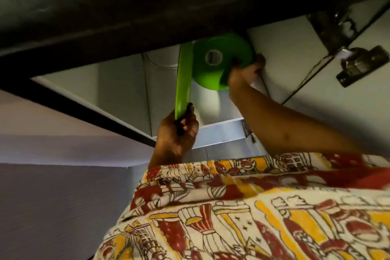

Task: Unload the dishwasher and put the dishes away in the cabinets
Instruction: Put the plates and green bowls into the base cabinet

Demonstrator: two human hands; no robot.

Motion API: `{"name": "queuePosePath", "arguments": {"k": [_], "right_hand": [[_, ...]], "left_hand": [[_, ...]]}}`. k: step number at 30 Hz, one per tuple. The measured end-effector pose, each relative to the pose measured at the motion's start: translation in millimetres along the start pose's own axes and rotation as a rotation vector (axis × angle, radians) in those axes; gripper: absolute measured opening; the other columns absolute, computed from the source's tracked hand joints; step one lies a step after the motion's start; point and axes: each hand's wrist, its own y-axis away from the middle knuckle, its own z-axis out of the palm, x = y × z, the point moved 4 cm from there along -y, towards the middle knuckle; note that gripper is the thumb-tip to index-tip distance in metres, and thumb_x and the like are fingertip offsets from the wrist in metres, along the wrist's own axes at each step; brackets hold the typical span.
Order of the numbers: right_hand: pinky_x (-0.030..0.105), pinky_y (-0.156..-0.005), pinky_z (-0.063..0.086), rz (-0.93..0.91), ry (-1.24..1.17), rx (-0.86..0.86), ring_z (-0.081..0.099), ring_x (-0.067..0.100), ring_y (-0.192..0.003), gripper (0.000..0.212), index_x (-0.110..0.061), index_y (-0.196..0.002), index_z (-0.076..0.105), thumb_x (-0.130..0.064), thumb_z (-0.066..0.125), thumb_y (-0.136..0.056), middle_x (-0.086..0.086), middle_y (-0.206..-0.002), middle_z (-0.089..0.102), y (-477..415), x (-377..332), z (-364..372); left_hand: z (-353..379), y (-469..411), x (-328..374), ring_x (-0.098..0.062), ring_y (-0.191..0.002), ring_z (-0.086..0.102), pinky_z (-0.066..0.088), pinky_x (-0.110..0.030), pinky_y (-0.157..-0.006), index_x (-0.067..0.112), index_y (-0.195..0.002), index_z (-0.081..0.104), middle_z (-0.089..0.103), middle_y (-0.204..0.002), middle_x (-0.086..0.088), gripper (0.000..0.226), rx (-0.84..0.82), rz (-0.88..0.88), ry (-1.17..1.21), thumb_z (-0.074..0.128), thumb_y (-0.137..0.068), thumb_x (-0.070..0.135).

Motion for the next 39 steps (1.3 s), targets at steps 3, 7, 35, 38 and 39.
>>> {"name": "queuePosePath", "arguments": {"k": [3, 7, 35, 38, 39], "right_hand": [[0.037, -0.111, 0.03, -0.099, 0.216, -0.073, 0.027, 0.037, -0.138, 0.102, -0.017, -0.15, 0.015, -0.031, 0.08, -0.072, 0.015, -0.154, 0.014, 1, -5, 8], [0.044, -0.113, 0.024, -0.286, 0.636, -0.262, 0.009, 0.041, -0.142, 0.112, -0.024, -0.151, 0.012, -0.049, 0.079, -0.066, 0.017, -0.156, 0.001, 1, 5, 13], [0.044, -0.08, 0.054, 0.48, -0.449, -0.839, 0.063, 0.021, -0.092, 0.035, -0.029, -0.121, 0.048, -0.021, 0.061, -0.09, -0.002, -0.11, 0.061, 88, 30, 23], [0.041, -0.067, 0.058, 0.462, -0.394, -0.945, 0.063, 0.023, -0.094, 0.024, -0.023, -0.115, 0.056, -0.029, 0.057, -0.092, 0.0, -0.106, 0.066, 92, 27, 29], [0.037, -0.062, 0.058, 0.461, -0.439, -0.959, 0.064, 0.021, -0.086, 0.012, -0.021, -0.104, 0.059, -0.026, 0.053, -0.094, 0.0, -0.097, 0.066, 92, 25, 30]], "left_hand": [[3, -9, 5, -0.006, -0.029, 0.036, 0.028, -0.012, -0.03, -0.002, -0.082, 0.05, 0.056, -0.056, -0.012, 0.029, -0.016, 0.014, 0.023, 0.027, -0.096, 0.007], [4, -15, 11, -0.006, -0.03, 0.037, 0.028, -0.012, -0.031, -0.001, -0.075, 0.05, 0.052, -0.059, -0.009, 0.029, -0.063, 0.043, 0.047, 0.026, -0.091, 0.003], [-6, -14, 28, -0.032, -0.052, 0.058, 0.043, -0.032, -0.047, -0.012, -0.091, 0.054, 0.054, -0.076, -0.024, 0.02, -0.417, -0.184, 0.02, 0.038, -0.086, -0.001], [-8, -17, 32, -0.032, -0.056, 0.061, 0.037, -0.026, -0.048, -0.011, -0.093, 0.053, 0.055, -0.08, -0.024, 0.025, -0.455, -0.192, -0.081, 0.034, -0.088, 0.004], [-9, -20, 33, -0.031, -0.055, 0.061, 0.038, -0.026, -0.047, -0.011, -0.093, 0.053, 0.055, -0.08, -0.024, 0.025, -0.458, -0.194, -0.104, 0.035, -0.088, 0.005]]}}
